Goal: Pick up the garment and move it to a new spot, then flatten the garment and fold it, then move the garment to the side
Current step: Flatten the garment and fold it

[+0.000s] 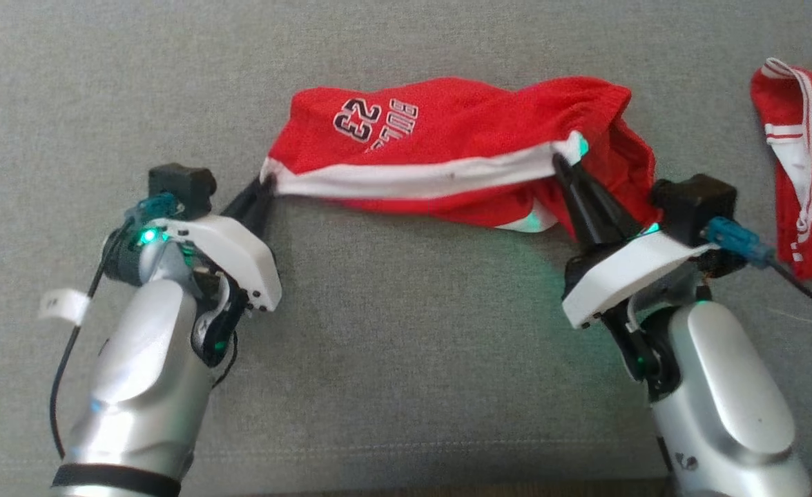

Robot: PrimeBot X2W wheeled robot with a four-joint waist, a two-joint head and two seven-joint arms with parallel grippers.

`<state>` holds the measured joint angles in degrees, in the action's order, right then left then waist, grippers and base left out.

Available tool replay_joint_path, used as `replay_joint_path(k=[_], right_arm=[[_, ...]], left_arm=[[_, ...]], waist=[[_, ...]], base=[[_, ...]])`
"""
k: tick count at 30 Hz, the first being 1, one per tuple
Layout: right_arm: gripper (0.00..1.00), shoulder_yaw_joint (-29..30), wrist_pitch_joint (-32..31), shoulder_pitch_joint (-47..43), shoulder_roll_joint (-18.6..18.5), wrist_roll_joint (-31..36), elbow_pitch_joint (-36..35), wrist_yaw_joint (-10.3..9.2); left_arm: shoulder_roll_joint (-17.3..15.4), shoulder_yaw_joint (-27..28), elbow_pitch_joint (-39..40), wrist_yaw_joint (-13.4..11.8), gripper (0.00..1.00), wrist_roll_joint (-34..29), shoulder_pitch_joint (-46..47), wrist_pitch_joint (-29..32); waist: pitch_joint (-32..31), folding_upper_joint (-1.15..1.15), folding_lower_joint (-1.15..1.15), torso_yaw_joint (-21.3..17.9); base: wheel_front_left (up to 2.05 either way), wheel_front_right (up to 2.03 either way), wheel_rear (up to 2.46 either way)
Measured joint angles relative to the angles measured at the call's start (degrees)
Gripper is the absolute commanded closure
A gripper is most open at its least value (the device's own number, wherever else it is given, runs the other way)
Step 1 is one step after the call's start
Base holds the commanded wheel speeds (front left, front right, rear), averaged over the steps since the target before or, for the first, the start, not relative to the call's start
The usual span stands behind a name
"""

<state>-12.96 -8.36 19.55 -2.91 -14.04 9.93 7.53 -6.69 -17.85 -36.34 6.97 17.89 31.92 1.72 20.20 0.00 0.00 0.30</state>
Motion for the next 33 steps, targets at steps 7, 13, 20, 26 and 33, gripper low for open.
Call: replay_joint_path(k=[7,13,20,26,33], right_arm=[[1.00,2.74,1.20,-0.52,-0.45,0.57,-7.68,0.00],[1.00,5.59,-2.43,-2.41,-2.07,1.00,-18.17,0.00],[1.00,8.70,-8.47,-2.41,-3.59,0.34,-28.95,0.00],[1.00,10.05,-12.25,-2.36,-3.68,-0.64,-32.85,0.00],[1.00,11.06,-14.26,-2.36,-3.59,-2.23,-33.38,0.00]], left_arm=[[-1.08,0.33,11.49,-1.51,1.00,-0.20,-2.77,-8.13],[-2.83,1.74,29.32,-3.25,1.00,-0.58,-5.69,-9.14],[-4.32,2.70,47.44,-5.03,1.00,-0.67,-5.42,-6.06],[-5.38,3.69,53.71,-5.83,1.00,-0.67,-2.70,-2.68],[-5.41,3.14,52.20,-5.87,1.00,0.10,-1.95,0.21]], waist=[[-2.81,0.00,0.00,-0.33],[-6.36,0.00,0.00,-0.29],[-10.68,0.00,0.00,-0.43],[-13.15,0.00,-0.01,-0.58],[-13.40,0.00,-0.01,-0.80]], base=[[0.00,0.00,0.00],[0.00,0.00,0.00],[0.00,0.00,0.00],[0.00,0.00,0.00],[0.00,0.00,0.00]])
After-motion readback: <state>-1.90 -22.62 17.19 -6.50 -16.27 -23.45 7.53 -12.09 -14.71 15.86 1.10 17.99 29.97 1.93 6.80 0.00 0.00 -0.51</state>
